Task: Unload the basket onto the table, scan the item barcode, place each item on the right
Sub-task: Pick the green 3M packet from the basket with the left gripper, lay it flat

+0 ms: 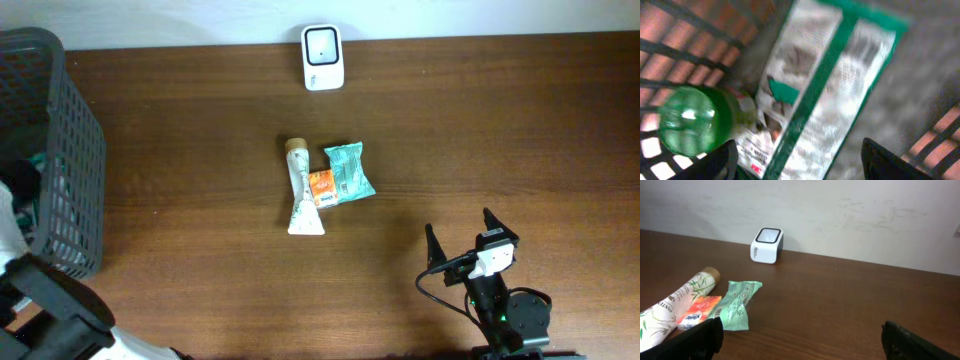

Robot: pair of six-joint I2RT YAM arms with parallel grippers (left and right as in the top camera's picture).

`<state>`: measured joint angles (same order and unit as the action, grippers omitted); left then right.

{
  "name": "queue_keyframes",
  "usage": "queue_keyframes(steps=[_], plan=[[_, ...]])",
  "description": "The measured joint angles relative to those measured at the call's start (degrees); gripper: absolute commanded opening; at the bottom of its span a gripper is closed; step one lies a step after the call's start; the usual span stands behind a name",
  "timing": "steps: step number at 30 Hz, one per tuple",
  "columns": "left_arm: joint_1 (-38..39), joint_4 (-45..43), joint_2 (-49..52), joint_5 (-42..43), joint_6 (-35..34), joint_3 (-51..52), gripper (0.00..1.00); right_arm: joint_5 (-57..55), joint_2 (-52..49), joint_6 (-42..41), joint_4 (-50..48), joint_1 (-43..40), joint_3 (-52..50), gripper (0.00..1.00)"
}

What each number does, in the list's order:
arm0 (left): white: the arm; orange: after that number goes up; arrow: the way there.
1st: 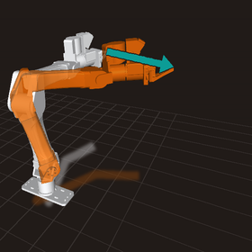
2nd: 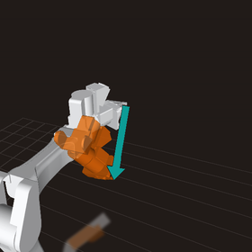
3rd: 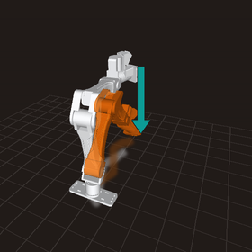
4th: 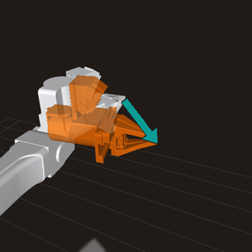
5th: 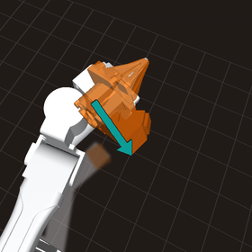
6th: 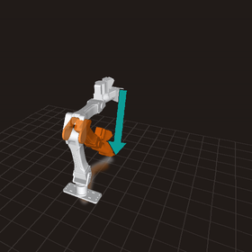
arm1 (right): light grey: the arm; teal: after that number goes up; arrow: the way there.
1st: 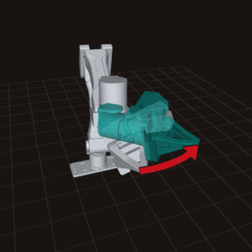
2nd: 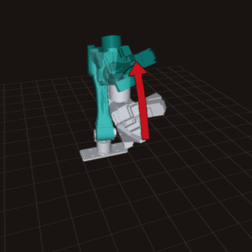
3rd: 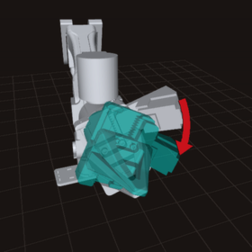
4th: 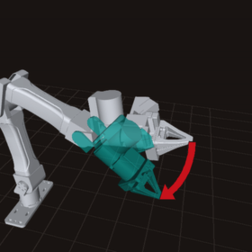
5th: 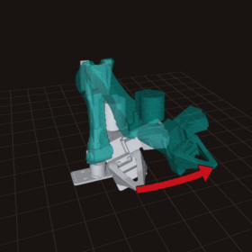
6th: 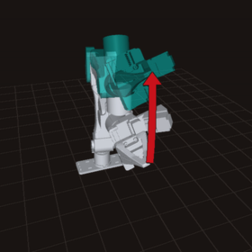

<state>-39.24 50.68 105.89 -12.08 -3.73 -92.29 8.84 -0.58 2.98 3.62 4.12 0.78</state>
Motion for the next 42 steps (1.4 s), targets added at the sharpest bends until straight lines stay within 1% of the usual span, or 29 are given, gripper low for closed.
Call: queue_keyframes(steps=[2, 4, 6, 9, 13, 17, 18, 19, 20, 21, 22, 24, 26, 28, 30, 32, 36, 37, 38, 39, 40, 41, 42], plan=[[0.00, -4.92, 0.57, -0.04, 5.79, 4.26, 0.77, 0.00, 0.00, 0.00, 0.00, 0.00, 0.00, 0.98], [0.00, -6.82, 2.10, -0.02, 8.11, 4.55, 0.77, 0.00, 0.00, 0.00, 0.00, 0.00, 0.00, 0.99], [0.00, -7.37, 5.09, -0.09, 9.14, 4.55, 0.74, 0.00, 0.00, -0.02, 0.00, 0.00, 0.00, 0.98], [0.00, -8.13, 10.62, 0.81, 10.67, 4.90, 0.73, 0.00, 0.00, -0.02, 0.00, 0.00, 0.00, 0.98], [0.00, -10.23, 11.78, 3.72, 13.66, 4.90, 0.74, 0.00, 0.00, -0.02, 0.00, 0.00, 0.00, 0.98], [0.24, -11.02, 13.22, 4.17, 14.91, 4.66, 0.75, 0.00, 0.00, -0.04, 0.00, 0.00, 0.00, 0.98], [0.24, -11.06, 13.33, 4.17, 14.95, 4.52, 0.73, 0.00, 0.00, -0.02, 0.00, 0.00, 0.00, 0.98], [0.24, -11.08, 13.49, 4.17, 15.04, 4.39, 0.70, 0.00, 0.00, 0.00, 0.00, 0.00, 0.00, 0.98], [0.28, -11.06, 13.62, 4.17, 15.13, 4.22, 0.50, 0.00, 0.00, -0.04, 0.00, 0.00, 0.00, 0.98], [0.35, -11.08, 13.70, 4.17, 15.15, 4.17, 0.38, 0.00, 0.00, 0.02, 0.00, 0.00, 0.00, 0.98], [0.48, -11.10, 13.70, 4.44, 15.10, 4.15, 0.38, 0.00, 0.00, -0.04, 0.00, 0.00, 0.00, 0.98], [1.09, -11.17, 14.03, 4.59, 15.50, 4.15, 0.61, 0.00, 0.00, -0.02, 0.00, 0.00, 0.00, 0.98], [0.98, -11.15, 14.05, 3.87, 15.58, 3.85, 0.64, -0.02, 0.00, -0.02, 0.00, 0.00, 0.00, 0.98], [1.42, -9.75, 14.93, 3.50, 15.52, 1.84, 0.71, 0.00, 0.00, -0.02, 0.00, 0.00, 0.00, 0.98], [2.67, -8.98, 15.74, 3.28, 15.54, 0.39, 0.71, 0.00, 0.00, -0.02, 0.00, 0.00, 0.00, 0.98], [3.34, -8.85, 15.89, 3.32, 15.50, 0.22, 0.75, 0.00, 0.00, 0.00, 0.00, 0.00, 0.00, 0.98], [3.32, -8.07, 15.91, 3.30, 15.50, 0.13, 0.70, 0.00, 0.00, -0.02, 0.00, 0.00, 0.00, 0.98], [3.19, -7.58, 16.06, 3.30, 15.47, -0.04, 0.65, -0.02, 0.00, -0.02, 0.00, 0.00, 0.00, 0.98], [2.95, -6.84, 16.59, 3.58, 15.45, -0.68, 0.54, 0.00, 0.00, 0.00, 0.00, 0.00, 0.00, 0.98], [2.60, -6.49, 16.98, 3.74, 15.30, -1.07, 0.37, 0.00, 0.00, 0.00, 0.00, 0.00, 0.00, 0.98], [2.27, -6.34, 17.27, 3.74, 15.13, -1.38, 0.17, 0.00, 0.00, -0.02, 0.00, 0.00, 0.00, 0.98], [2.10, -6.25, 17.55, 3.89, 15.06, -1.49, 0.03, 0.00, 0.00, -0.02, 0.00, 0.00, 0.00, 0.98], [2.10, -6.08, 17.62, 3.19, 15.10, -1.57, 0.00, 0.00, 0.00, -0.04, 0.00, 0.00, 0.00, 0.98]])
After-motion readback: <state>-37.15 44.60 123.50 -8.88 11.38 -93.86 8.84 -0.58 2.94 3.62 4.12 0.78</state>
